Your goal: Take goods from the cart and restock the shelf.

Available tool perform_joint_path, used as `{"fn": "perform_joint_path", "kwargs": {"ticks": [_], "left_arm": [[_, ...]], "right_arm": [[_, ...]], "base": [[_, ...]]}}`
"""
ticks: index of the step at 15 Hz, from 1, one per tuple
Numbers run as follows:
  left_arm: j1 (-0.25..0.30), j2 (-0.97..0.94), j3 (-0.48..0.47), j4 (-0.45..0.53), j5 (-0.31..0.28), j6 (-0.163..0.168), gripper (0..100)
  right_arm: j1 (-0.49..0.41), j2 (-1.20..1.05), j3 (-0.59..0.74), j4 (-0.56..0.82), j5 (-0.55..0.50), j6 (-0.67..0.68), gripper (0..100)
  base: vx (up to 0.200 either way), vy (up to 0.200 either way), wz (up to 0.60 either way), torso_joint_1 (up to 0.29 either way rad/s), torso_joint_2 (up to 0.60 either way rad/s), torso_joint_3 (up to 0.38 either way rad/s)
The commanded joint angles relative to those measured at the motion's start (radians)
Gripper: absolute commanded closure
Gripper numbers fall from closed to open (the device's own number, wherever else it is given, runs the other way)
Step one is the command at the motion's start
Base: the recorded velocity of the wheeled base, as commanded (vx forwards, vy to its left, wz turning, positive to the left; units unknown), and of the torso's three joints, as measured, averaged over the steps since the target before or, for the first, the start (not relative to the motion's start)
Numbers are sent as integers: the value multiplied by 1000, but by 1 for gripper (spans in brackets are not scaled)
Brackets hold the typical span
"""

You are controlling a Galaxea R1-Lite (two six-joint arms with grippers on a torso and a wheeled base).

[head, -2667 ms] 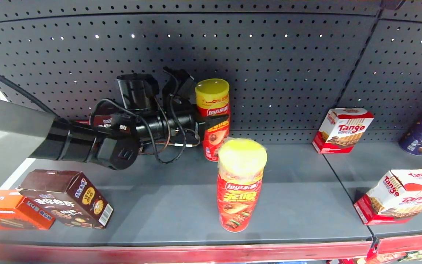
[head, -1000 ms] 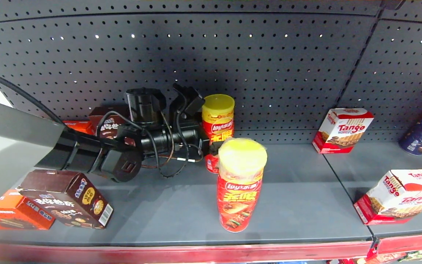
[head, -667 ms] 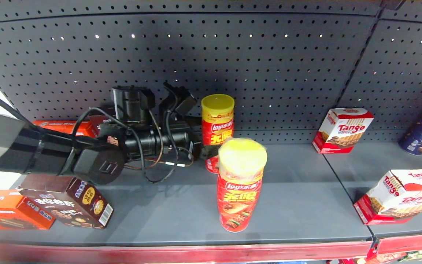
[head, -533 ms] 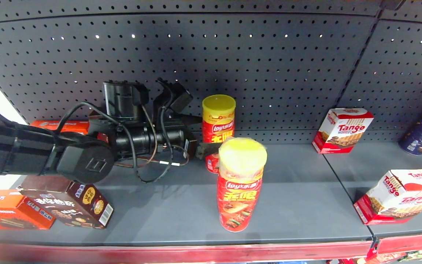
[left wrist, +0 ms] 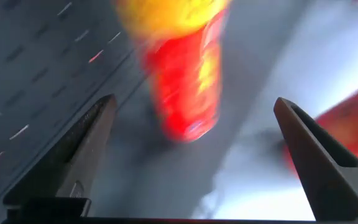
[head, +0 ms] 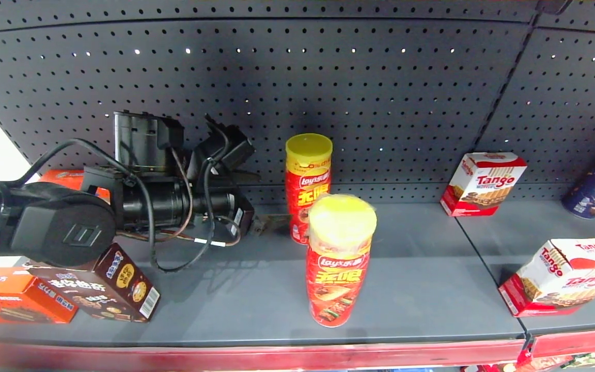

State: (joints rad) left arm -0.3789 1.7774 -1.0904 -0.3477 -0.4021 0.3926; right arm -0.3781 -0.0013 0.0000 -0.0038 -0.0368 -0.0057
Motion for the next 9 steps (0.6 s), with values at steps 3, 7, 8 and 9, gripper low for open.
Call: {"fn": "perform_joint_path", "kwargs": {"ticks": [3, 7, 8, 9], "left_arm": [[2, 7, -5, 15, 72, 19, 0], [-25, 45, -55, 6, 69, 19, 0], [-28, 53, -68, 6, 69, 19, 0], [-28, 60, -74, 6, 72, 17, 0]], "right_arm": [[1, 1, 0, -1, 0, 0, 0], [1, 1, 0, 1, 0, 0, 0], [-1, 1, 0, -1, 0, 0, 0], [1, 1, 0, 1, 0, 0, 0]], "base": [[0, 0, 0, 0, 0, 0], [0, 0, 0, 0, 0, 0], [0, 0, 0, 0, 0, 0], [0, 0, 0, 0, 0, 0]]}}
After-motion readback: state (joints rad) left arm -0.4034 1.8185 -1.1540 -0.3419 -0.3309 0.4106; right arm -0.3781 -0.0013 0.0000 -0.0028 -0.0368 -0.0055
